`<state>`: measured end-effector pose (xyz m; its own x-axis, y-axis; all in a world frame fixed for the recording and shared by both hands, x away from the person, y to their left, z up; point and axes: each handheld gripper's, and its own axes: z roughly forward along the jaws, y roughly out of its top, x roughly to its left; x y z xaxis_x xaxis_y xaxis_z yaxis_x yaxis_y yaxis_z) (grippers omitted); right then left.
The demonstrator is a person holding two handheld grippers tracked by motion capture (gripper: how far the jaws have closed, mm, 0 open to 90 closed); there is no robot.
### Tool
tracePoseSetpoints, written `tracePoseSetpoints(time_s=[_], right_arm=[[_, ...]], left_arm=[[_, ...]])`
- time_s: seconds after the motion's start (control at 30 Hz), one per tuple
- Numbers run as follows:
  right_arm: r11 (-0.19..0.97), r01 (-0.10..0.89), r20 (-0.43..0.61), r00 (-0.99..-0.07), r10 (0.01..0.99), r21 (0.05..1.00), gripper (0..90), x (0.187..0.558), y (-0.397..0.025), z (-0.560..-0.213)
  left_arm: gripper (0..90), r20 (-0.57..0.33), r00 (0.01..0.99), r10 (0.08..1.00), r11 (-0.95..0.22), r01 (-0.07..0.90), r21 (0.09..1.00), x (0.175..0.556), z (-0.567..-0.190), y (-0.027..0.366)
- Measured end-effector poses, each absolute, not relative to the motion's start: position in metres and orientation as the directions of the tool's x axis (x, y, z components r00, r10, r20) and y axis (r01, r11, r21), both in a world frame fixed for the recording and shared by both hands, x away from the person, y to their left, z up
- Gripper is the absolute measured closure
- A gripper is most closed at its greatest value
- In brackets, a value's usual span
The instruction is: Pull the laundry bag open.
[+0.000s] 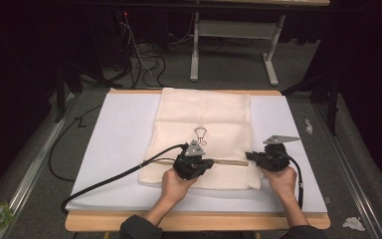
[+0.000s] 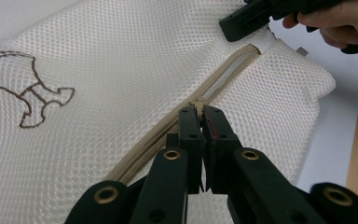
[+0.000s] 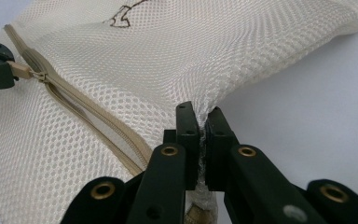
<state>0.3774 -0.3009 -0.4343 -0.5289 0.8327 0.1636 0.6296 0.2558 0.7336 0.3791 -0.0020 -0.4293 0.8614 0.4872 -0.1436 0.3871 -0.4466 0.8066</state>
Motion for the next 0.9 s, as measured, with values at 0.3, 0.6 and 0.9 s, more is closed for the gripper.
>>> tracePoseSetpoints(time_s=[0.3, 0.6, 0.9], right_arm=[[0.255, 0.632, 0.159, -0.523, 0.837, 0.732, 88.2, 0.378, -0.302, -0.436], [0.250, 0.634, 0.163, -0.519, 0.839, 0.732, 88.2, 0.379, -0.302, -0.435], [0.254, 0.632, 0.159, -0.521, 0.839, 0.733, 88.3, 0.380, -0.301, -0.435]], left_arm=[[87.4, -0.138, 0.853, 0.503, -0.439, 0.389, 0.810, 0.379, -0.428, 0.008], [87.3, -0.139, 0.849, 0.509, -0.430, 0.391, 0.814, 0.378, -0.427, 0.017], [87.3, -0.149, 0.844, 0.516, -0.418, 0.400, 0.816, 0.378, -0.428, 0.024]])
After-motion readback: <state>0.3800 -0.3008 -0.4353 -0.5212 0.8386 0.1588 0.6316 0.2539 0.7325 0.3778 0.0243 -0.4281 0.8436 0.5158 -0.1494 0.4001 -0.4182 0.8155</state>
